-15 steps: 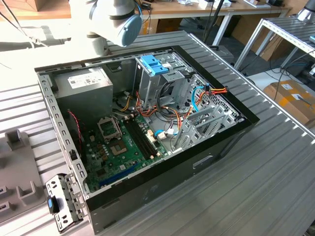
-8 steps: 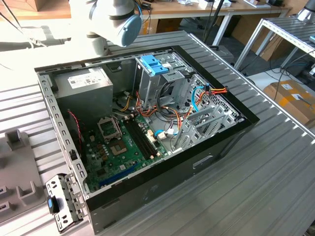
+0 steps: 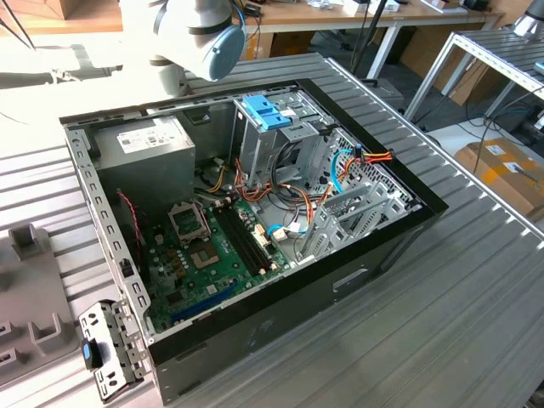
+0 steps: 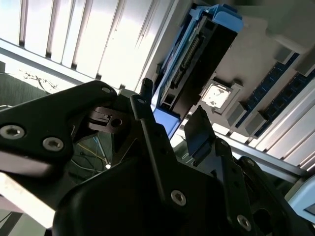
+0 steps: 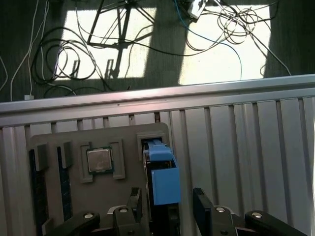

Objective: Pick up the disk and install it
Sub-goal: 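Pick up the disk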

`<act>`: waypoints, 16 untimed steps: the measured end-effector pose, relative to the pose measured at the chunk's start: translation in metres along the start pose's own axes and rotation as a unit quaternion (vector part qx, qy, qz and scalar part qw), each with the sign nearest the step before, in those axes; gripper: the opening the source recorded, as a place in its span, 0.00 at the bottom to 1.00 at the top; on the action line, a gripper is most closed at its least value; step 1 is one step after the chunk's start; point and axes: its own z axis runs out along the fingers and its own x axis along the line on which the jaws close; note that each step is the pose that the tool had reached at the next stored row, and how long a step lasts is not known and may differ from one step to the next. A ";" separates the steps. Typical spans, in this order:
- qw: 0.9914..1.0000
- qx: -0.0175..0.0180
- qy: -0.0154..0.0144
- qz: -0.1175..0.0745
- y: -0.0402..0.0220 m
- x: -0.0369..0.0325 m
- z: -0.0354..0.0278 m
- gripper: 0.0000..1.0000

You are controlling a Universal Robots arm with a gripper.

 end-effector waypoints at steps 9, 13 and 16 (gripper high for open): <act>1.000 0.000 0.000 0.000 0.0001 0.0002 0.0067 0.54; 1.000 0.000 0.000 0.000 0.0003 0.0003 0.0082 0.54; 1.000 0.000 0.000 0.000 0.0003 0.0003 0.0084 0.54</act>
